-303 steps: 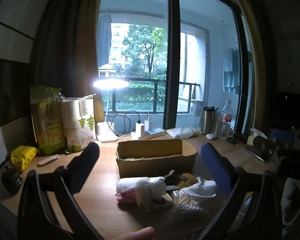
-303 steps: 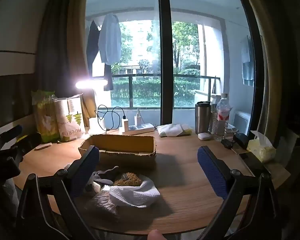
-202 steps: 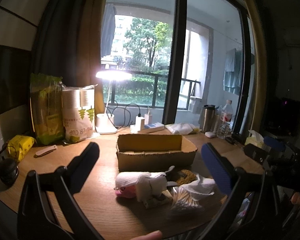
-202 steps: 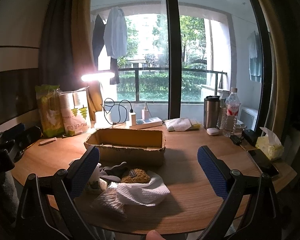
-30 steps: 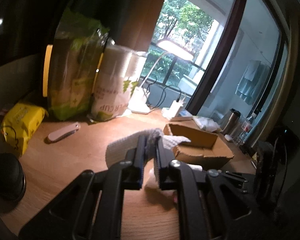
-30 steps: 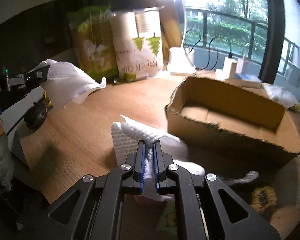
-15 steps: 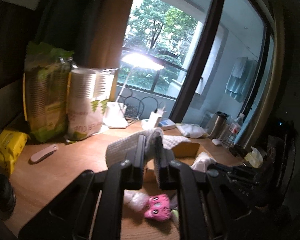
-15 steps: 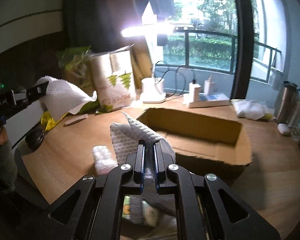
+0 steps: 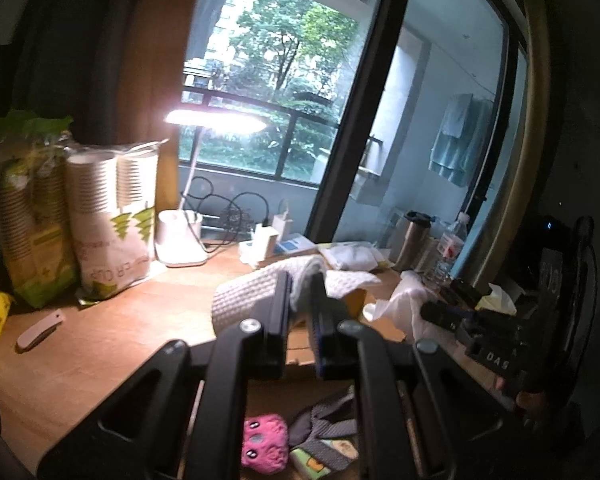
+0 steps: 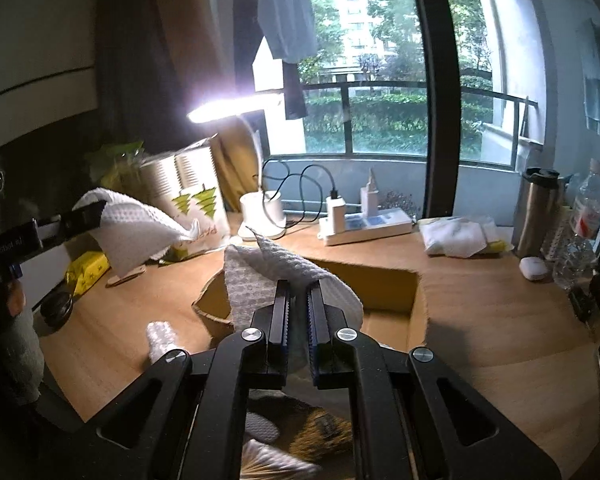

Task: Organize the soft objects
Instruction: 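Carry the held towel over the cardboard box with both tools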

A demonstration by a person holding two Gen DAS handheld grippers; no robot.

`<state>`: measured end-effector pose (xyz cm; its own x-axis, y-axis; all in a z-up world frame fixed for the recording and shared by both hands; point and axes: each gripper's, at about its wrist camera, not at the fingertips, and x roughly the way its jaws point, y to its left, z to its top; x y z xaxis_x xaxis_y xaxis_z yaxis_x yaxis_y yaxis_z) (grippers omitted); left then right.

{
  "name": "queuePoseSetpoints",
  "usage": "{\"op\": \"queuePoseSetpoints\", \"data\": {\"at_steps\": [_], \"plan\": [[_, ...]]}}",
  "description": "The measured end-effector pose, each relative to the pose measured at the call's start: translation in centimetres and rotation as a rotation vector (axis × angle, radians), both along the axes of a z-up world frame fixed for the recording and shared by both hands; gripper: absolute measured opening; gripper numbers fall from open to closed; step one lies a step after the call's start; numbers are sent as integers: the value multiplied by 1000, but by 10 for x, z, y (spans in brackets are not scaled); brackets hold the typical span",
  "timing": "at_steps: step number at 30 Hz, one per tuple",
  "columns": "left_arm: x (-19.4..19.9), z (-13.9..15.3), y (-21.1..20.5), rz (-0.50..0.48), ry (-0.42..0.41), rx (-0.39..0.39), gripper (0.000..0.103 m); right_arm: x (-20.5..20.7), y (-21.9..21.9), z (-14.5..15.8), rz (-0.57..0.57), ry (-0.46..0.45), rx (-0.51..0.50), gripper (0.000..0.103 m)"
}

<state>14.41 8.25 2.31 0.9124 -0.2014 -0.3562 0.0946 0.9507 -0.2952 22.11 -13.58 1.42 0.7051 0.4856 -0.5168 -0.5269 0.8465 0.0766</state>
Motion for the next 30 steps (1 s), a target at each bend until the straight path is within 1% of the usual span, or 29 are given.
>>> {"op": "queuePoseSetpoints", "data": {"at_steps": [4,9,17,23,30], "plan": [[12,0,-13,-19,9,17,9,8,-11,5,-13,-14,15,9],[30,-6,-27,-39,33,23,9,21,-18,8,-18,-27,31,9],[58,-17,-51,-58,66,58,9,42,-27,5,-14,-33,66,9],[80,-28,-70,-77,104,75,9,63,-33,-14,-7,10,94,9],[111,-48,-85,-92,163,84,9,88,-39,-42,-18,72,96,9]]}}
